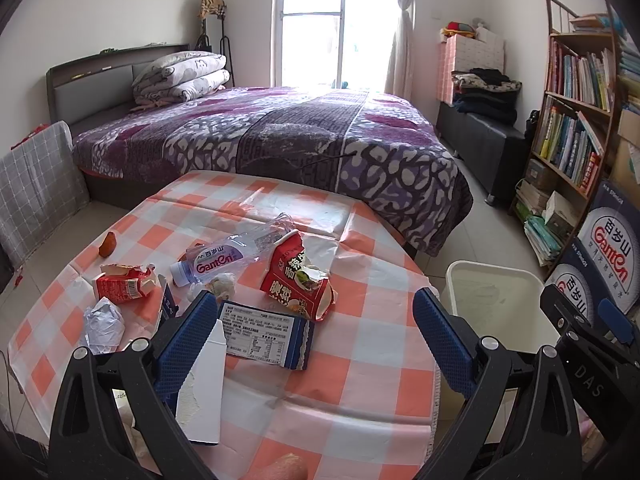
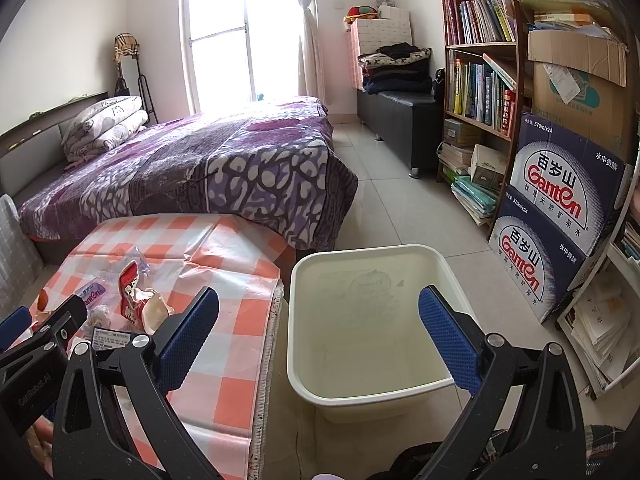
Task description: Collect trash
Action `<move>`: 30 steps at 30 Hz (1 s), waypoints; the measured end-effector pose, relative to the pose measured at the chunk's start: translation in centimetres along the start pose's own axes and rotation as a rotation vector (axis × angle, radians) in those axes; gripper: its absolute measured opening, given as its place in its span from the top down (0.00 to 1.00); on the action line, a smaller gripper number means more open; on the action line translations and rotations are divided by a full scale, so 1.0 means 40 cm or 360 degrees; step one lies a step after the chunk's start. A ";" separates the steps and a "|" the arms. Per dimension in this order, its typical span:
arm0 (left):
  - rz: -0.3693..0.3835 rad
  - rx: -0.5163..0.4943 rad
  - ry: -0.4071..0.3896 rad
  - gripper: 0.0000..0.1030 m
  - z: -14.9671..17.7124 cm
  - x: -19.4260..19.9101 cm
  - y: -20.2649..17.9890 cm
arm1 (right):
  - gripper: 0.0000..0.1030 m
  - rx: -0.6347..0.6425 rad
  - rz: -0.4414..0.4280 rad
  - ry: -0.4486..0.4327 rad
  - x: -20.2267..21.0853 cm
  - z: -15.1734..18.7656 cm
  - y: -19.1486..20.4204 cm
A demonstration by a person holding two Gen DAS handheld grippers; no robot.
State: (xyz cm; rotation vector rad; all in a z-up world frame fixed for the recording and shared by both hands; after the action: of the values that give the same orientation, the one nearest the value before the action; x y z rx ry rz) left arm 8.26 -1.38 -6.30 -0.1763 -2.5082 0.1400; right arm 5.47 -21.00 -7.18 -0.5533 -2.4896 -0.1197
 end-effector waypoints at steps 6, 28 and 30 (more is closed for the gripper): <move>-0.0003 -0.0005 -0.0006 0.08 0.000 0.001 -0.004 | 0.07 -0.0003 -0.0003 0.0000 -0.001 0.001 0.000; -0.0016 -0.0043 -0.0048 0.08 0.004 -0.003 0.017 | 0.07 0.0001 -0.0004 -0.0010 0.001 0.000 0.007; -0.0024 -0.0033 -0.0046 0.08 0.006 -0.006 0.032 | 0.07 -0.0005 -0.0016 0.0007 0.002 0.006 0.022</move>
State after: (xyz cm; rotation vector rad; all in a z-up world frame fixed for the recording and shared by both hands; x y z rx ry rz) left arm 8.43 -0.17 -6.80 -0.1646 -2.5397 0.1114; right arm 5.66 -20.12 -7.35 -0.5412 -2.4886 -0.1284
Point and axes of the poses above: each gripper's, at about its wrist camera, not at the fingertips, and x roughly against the way its jaws point, y to its left, z to its underside, the point moved 10 cm from there along -x, roughly the way its jaws point, and after that the axes turned 9 degrees about z, right-handed, at the moved point
